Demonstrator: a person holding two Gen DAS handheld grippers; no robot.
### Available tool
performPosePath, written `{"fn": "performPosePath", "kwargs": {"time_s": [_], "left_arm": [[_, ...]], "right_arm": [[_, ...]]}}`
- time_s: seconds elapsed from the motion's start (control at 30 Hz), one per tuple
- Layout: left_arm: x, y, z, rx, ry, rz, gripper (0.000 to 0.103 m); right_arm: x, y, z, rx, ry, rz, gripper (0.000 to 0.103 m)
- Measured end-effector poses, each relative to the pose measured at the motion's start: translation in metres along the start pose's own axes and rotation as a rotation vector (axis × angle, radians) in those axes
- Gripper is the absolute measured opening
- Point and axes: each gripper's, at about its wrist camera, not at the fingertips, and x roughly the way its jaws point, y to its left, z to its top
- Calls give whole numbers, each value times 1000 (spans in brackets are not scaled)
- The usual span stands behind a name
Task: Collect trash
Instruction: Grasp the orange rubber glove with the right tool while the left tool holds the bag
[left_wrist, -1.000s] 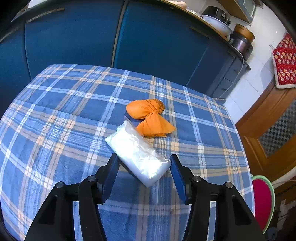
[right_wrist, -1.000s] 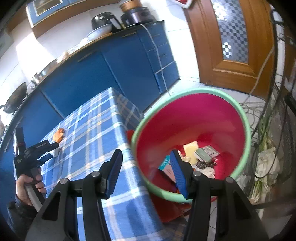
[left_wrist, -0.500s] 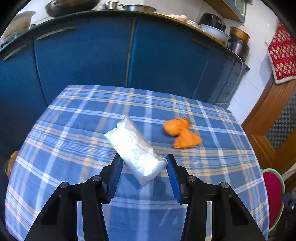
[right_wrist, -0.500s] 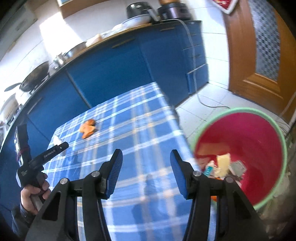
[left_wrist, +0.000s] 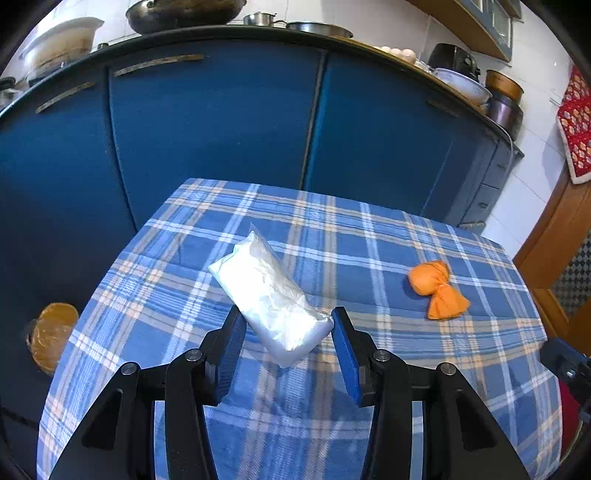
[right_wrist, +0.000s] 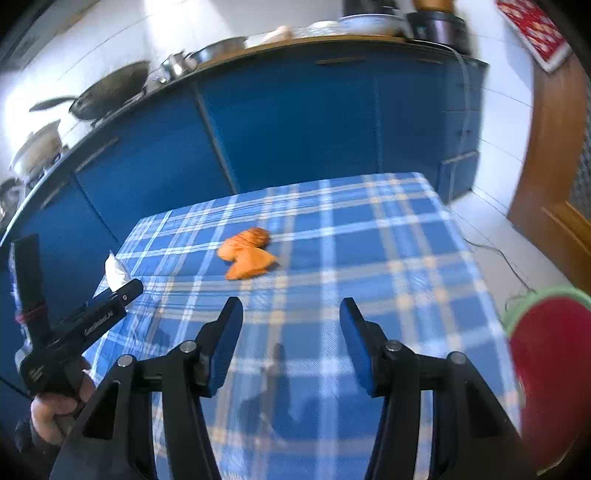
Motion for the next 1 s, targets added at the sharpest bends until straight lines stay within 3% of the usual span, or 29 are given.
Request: {"fn": "performPosePath", "kwargs": {"time_s": [0.3, 0.77, 0.8, 0.9, 1.0], "left_arm": [[10, 10, -2, -33, 14, 2, 49], [14, 16, -4, -59, 27, -7, 49], [14, 16, -4, -59, 26, -8, 49], [14, 16, -4, -58, 23, -12, 49], [14, 15, -4, -55, 23, -19, 49]], "right_arm": [[66, 27, 13, -88, 74, 16, 56], [121, 41, 31, -134, 125, -3, 56], [123, 41, 32, -138, 127, -6, 53], [125, 41, 35, -137, 127, -25, 27], [125, 41, 35, -147, 133, -23, 15]]}}
